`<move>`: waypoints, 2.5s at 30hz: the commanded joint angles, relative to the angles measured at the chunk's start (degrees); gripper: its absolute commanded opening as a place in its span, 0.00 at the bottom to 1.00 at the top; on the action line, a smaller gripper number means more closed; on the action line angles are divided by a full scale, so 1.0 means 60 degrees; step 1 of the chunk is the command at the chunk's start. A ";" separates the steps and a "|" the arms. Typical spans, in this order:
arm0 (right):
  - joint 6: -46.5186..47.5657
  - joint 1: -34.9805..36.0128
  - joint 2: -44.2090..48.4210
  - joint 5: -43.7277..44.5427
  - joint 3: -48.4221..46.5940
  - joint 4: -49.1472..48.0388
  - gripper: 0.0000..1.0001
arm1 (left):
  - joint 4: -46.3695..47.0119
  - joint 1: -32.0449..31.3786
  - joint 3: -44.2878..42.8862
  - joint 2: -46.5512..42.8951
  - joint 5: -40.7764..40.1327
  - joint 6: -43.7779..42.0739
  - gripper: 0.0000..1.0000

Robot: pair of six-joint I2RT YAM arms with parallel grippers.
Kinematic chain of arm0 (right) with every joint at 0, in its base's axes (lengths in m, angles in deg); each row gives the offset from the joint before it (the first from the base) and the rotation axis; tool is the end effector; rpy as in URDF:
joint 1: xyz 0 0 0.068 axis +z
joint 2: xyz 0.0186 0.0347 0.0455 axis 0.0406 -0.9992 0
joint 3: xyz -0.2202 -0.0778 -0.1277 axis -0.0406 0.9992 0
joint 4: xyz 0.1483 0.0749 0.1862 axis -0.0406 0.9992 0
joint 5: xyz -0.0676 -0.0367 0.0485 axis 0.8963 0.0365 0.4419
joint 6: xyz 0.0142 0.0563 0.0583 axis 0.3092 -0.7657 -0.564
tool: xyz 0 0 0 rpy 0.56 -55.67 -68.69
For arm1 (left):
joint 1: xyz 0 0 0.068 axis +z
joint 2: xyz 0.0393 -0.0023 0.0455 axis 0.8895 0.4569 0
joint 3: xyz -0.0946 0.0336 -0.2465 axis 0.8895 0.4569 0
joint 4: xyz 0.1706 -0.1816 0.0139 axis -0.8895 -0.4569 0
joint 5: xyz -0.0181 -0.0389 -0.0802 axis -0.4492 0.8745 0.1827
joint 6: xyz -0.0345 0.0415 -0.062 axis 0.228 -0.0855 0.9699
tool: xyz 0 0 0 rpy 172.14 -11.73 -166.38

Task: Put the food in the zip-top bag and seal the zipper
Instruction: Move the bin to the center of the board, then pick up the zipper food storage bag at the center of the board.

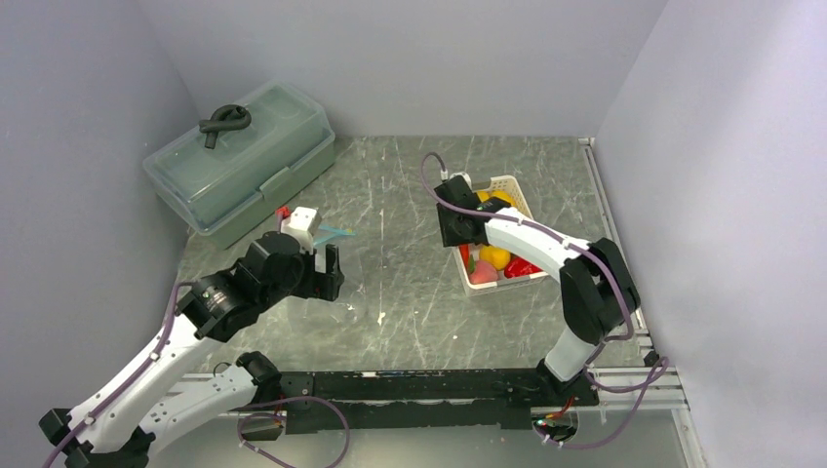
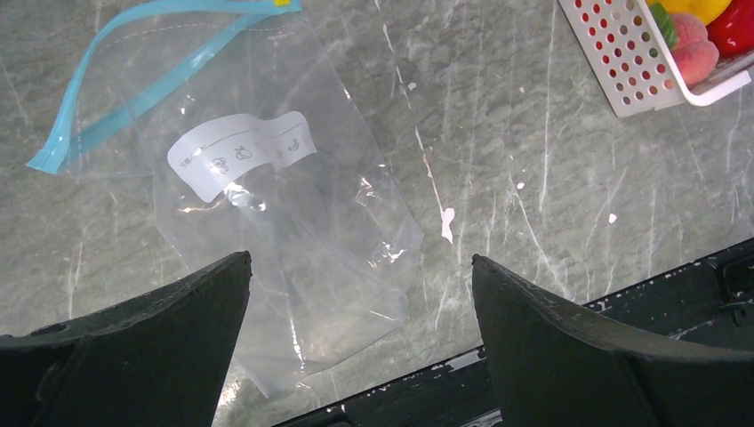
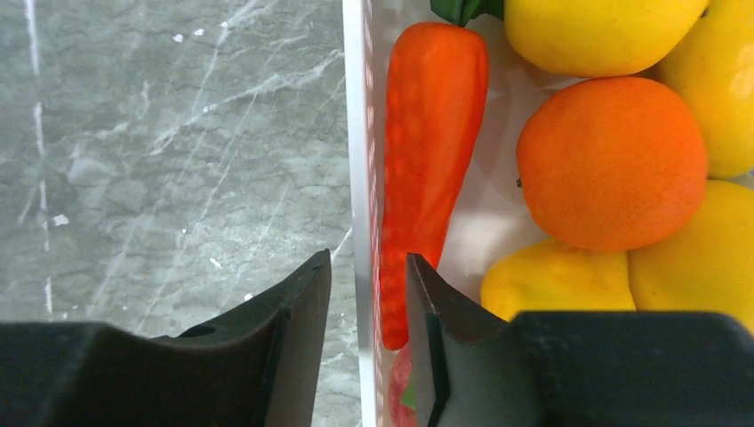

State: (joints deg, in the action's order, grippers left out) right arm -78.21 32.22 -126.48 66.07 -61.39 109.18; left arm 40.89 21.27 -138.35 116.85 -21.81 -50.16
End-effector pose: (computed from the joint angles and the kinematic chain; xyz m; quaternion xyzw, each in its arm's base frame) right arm 0.3056 0.1879 0.1887 -0.0834 0.9501 0.0138 0.3002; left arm 0.1330 -0.0973 0.3019 0.0851 0.8912 -0.1559 0.4173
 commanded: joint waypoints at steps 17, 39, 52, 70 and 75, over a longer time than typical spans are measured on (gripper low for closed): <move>0.0770 0.0717 0.2006 -0.2052 -0.1477 0.0574 0.66 | -0.0644 0.0024 -0.0782 -0.0181 -0.2364 0.0767 0.99; -0.0608 0.2554 0.0232 -0.4458 -0.3726 0.0091 0.76 | -0.2616 0.0025 -0.1732 -0.1132 -0.3964 0.2470 0.99; -0.1562 0.3396 -0.1663 -0.4230 -0.5475 0.0081 0.86 | -0.2794 0.0031 -0.1597 -0.1961 -0.3538 0.2653 0.99; -0.2068 0.4392 -0.3967 -0.3758 -0.7424 0.0608 0.90 | -0.3118 0.0028 -0.1172 -0.3195 -0.3051 0.2833 0.99; -0.2092 0.4542 -0.4227 -0.3277 -0.7486 0.0712 0.90 | -0.3055 0.0031 -0.1139 -0.3224 -0.2813 0.2773 0.99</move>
State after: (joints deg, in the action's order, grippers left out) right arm -89.86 58.71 -151.15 43.12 -103.34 112.81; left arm 22.14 21.27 -145.41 98.05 -40.14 -33.59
